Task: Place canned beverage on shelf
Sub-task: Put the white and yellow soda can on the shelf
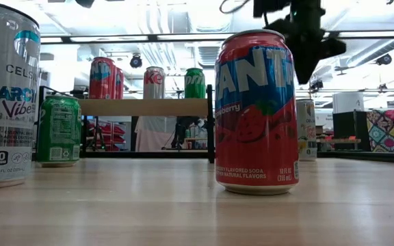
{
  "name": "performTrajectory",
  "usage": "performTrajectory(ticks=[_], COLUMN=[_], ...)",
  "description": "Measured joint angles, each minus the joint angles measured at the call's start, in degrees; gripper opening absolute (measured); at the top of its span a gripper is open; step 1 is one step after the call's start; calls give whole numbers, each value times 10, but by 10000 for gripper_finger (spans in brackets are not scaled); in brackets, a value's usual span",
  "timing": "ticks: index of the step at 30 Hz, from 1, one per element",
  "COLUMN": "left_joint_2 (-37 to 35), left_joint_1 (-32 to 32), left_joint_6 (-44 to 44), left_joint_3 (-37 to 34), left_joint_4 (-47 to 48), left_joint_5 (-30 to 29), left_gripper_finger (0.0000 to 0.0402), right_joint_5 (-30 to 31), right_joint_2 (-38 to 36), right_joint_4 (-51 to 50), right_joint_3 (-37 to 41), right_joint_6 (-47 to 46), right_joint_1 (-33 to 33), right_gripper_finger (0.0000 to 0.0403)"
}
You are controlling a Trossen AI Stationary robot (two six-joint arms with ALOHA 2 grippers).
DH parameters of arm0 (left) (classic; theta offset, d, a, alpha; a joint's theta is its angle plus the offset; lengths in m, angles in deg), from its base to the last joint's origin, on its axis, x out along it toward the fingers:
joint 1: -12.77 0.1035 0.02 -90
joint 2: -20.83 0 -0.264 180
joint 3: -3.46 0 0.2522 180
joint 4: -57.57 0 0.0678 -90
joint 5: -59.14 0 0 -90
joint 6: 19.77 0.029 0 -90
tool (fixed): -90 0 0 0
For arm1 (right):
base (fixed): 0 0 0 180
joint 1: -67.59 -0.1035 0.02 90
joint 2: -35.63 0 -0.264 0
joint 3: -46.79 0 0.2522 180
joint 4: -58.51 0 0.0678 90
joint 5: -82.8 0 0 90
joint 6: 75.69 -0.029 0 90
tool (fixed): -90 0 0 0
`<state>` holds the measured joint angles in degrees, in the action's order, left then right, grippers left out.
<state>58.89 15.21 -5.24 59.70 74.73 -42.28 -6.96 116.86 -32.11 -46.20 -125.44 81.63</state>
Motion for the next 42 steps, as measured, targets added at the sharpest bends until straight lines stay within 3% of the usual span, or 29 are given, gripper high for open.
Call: performTrajectory(ticks=[7, 12, 17, 29, 42], left_joint_2=[-6, -7, -7, -7, -7], left_joint_1=[0, 0, 0, 0, 0], left_joint_6=[0, 0, 5, 13, 13], left_joint_3=[0, 0, 0, 0, 0], left_joint_4=[0, 0, 0, -9, -9], left_joint_5=[-1, -1, -2, -2, -2], left_gripper_finger=[0, 0, 0, 0, 0], right_joint_5=[1, 4, 52, 53, 53], right_joint_2=[0, 0, 1, 3, 3], right_joint_4=[9, 9, 9, 8, 8], right_joint_3=[-18, -58, -89, -87, -87], right_joint_6=[94, 141, 169, 204, 213], right_joint_1=[130, 184, 211, 268, 270], right_gripper_finger=[12, 12, 12, 12, 13])
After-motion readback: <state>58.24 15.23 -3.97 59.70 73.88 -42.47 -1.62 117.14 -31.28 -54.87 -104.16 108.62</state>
